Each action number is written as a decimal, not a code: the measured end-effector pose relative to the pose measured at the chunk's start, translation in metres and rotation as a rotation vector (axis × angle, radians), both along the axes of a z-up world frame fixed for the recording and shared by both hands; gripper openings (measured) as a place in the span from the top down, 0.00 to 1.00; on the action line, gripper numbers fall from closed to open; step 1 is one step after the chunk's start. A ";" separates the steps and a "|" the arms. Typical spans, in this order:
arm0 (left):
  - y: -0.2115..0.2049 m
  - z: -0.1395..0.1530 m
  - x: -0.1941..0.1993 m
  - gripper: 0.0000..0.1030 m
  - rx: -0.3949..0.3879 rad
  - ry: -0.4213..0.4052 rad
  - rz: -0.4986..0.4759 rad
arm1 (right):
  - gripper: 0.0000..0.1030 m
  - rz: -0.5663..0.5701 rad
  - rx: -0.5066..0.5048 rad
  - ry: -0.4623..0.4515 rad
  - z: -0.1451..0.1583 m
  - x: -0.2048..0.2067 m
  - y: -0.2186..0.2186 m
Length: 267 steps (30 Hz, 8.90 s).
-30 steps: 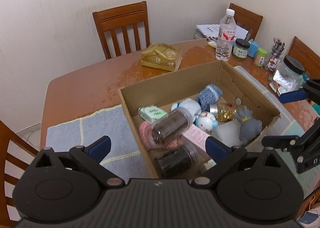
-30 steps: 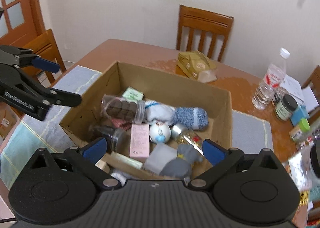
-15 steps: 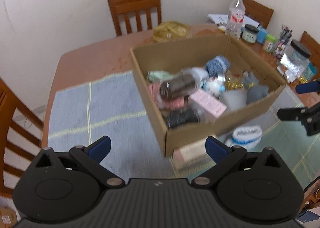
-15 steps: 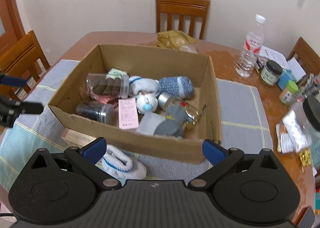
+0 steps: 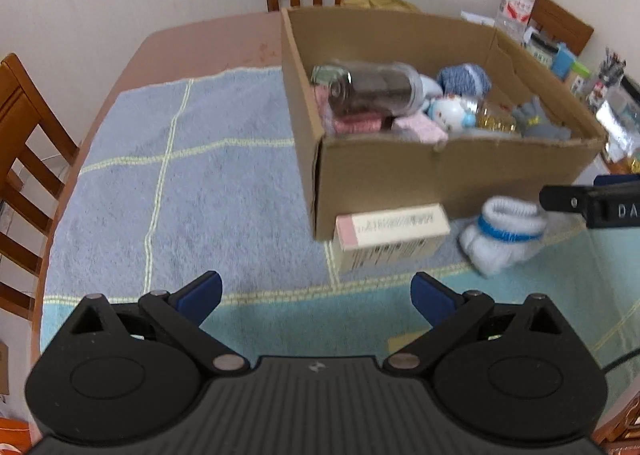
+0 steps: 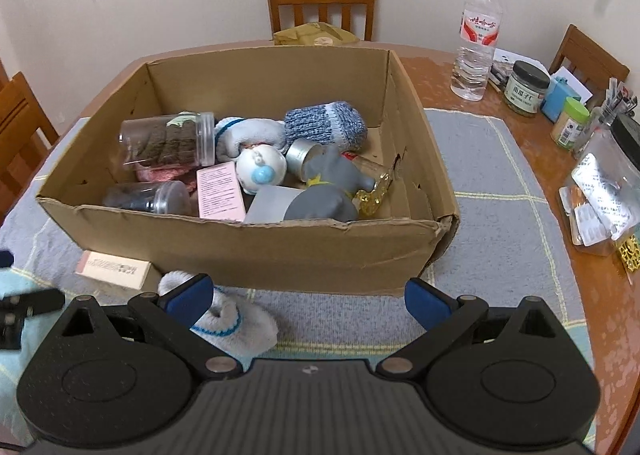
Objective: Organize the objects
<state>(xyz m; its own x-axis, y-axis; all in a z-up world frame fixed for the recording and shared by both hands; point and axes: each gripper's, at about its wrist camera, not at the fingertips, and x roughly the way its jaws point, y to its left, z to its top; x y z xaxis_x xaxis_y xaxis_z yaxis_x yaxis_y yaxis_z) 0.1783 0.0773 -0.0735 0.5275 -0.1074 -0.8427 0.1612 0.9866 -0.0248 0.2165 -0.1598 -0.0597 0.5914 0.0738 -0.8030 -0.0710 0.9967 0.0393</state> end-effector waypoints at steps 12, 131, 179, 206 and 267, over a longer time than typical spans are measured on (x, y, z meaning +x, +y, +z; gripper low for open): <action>0.013 -0.008 0.006 0.03 -0.008 0.029 0.031 | 0.00 0.071 -0.009 0.072 -0.008 -0.028 -0.002; -0.074 0.101 0.030 0.23 -0.053 -0.102 -0.270 | 0.26 0.348 0.034 0.041 0.055 -0.022 -0.025; -0.059 0.086 -0.040 0.01 0.074 -0.137 0.199 | 0.21 0.508 0.098 0.071 0.072 0.084 0.001; -0.058 0.075 -0.005 0.01 0.040 -0.072 0.245 | 0.00 0.222 0.028 0.140 0.074 0.035 -0.020; -0.068 0.101 0.019 0.01 0.080 0.015 0.176 | 0.00 -0.017 0.044 0.153 0.090 -0.007 -0.009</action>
